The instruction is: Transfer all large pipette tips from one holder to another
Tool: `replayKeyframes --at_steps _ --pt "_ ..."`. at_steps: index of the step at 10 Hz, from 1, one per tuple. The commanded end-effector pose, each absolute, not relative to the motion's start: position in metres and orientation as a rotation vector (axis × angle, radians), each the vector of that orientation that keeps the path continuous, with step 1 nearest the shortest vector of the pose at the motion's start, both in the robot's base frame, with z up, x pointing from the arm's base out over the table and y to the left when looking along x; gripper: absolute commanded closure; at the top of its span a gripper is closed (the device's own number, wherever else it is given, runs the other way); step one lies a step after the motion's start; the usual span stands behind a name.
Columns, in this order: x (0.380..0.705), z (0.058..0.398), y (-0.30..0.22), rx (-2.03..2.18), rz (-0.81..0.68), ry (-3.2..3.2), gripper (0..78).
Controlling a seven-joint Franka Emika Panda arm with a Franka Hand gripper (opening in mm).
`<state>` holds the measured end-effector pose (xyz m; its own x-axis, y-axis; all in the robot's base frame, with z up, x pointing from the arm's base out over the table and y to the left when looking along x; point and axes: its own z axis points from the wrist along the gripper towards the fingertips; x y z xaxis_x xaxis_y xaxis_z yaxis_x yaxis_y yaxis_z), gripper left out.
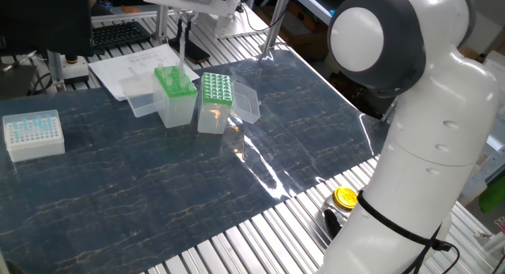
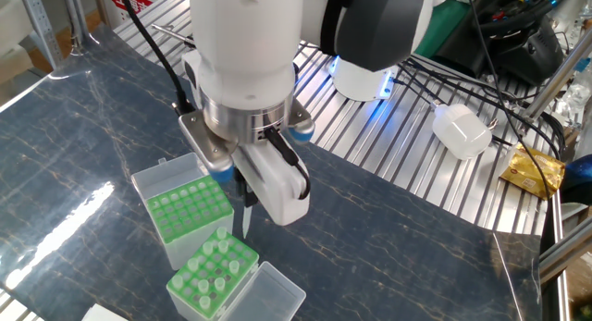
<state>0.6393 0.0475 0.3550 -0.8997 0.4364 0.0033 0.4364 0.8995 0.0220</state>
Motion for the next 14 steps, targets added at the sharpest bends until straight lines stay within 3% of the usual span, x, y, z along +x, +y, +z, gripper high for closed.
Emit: replayKeyframes --at_steps 1,14 --pt "0.633 0.351 0.038 0.573 -0.009 3.088 76.3" --pt "0.603 0.340 -0.002 0.359 -0.009 3.127 76.3"
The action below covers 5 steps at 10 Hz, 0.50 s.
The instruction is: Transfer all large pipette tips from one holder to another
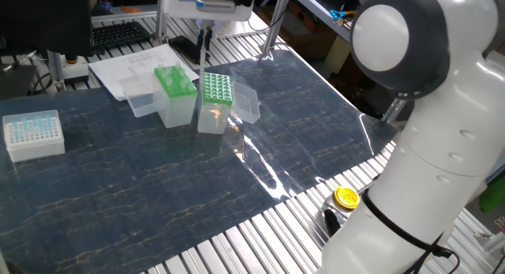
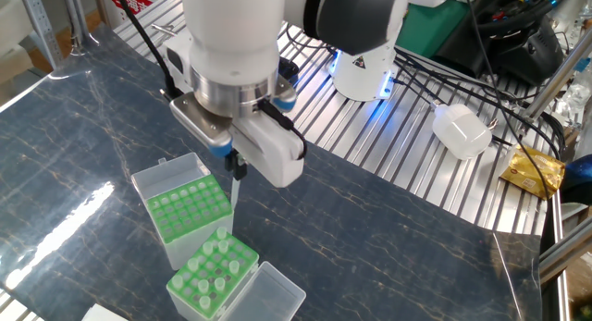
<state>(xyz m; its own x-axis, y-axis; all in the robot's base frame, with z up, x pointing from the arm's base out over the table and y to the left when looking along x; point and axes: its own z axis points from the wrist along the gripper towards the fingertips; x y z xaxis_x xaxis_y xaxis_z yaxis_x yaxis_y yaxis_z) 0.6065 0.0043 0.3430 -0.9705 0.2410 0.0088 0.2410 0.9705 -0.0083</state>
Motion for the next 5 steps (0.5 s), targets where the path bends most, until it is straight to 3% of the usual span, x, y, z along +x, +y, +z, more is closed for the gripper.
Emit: replayKeyframes --at_steps 1,5 --pt "0.6025 0.3366 -0.0047 -0.349 0.008 -3.117 76.3" --pt "0.5986 0.3382 -0.0097 -0.348 0.004 -3.113 76.3"
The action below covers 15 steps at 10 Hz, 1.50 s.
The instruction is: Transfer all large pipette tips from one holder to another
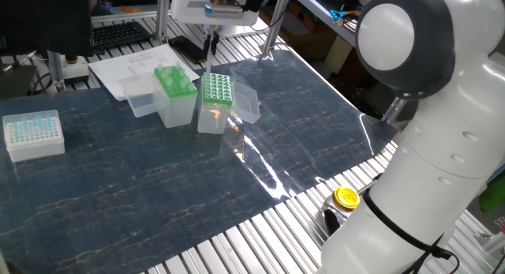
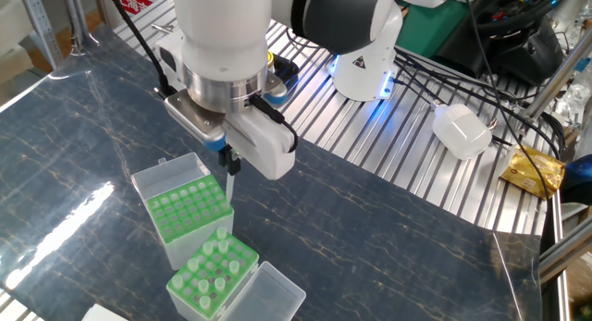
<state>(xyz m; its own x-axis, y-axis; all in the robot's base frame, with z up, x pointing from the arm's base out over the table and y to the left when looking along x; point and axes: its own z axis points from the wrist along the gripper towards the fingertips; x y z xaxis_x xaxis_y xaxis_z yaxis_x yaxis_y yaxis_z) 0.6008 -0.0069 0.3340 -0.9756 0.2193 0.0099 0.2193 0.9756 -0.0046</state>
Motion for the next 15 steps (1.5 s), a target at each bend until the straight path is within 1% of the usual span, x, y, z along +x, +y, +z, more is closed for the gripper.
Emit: replayKeyframes --at_steps 1,8,15 --pt "0.5972 0.3380 -0.0111 -0.345 0.002 -3.114 76.3" --pt "0.5944 0.3304 -0.0155 -0.326 0.002 -3.121 76.3" --pt "0.5974 0.3326 -0.0169 -0.327 0.002 -3.120 76.3"
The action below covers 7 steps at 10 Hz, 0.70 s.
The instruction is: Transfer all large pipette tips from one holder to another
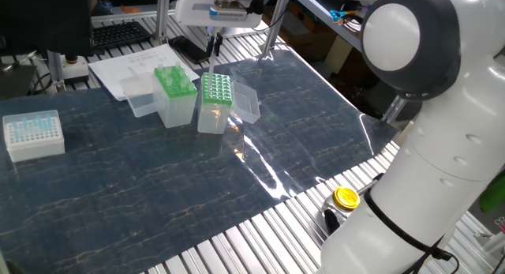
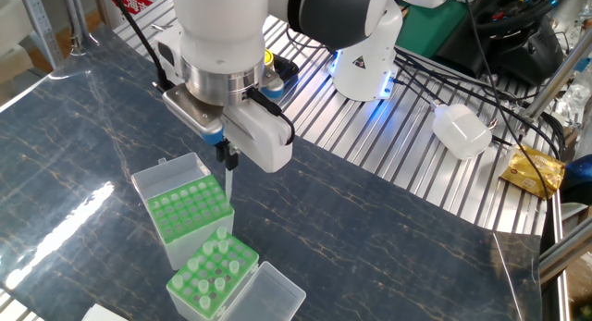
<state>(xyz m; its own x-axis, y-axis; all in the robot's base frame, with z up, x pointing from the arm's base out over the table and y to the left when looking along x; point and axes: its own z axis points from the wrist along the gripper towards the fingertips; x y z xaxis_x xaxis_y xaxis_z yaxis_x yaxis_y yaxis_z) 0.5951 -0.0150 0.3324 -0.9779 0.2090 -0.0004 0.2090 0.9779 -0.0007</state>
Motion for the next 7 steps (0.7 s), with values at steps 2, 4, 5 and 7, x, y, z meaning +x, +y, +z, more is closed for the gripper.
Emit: replayKeyframes --at_steps 2,4,5,7 --pt "0.5983 0.3332 -0.0173 0.325 -0.001 3.131 76.3" --pt "0.5986 0.3334 -0.0174 0.328 0.005 3.130 76.3" --pt "0.5986 0.3334 -0.0174 0.328 0.007 3.130 76.3" --pt "0.5986 0.3292 -0.0195 0.318 0.011 3.132 76.3"
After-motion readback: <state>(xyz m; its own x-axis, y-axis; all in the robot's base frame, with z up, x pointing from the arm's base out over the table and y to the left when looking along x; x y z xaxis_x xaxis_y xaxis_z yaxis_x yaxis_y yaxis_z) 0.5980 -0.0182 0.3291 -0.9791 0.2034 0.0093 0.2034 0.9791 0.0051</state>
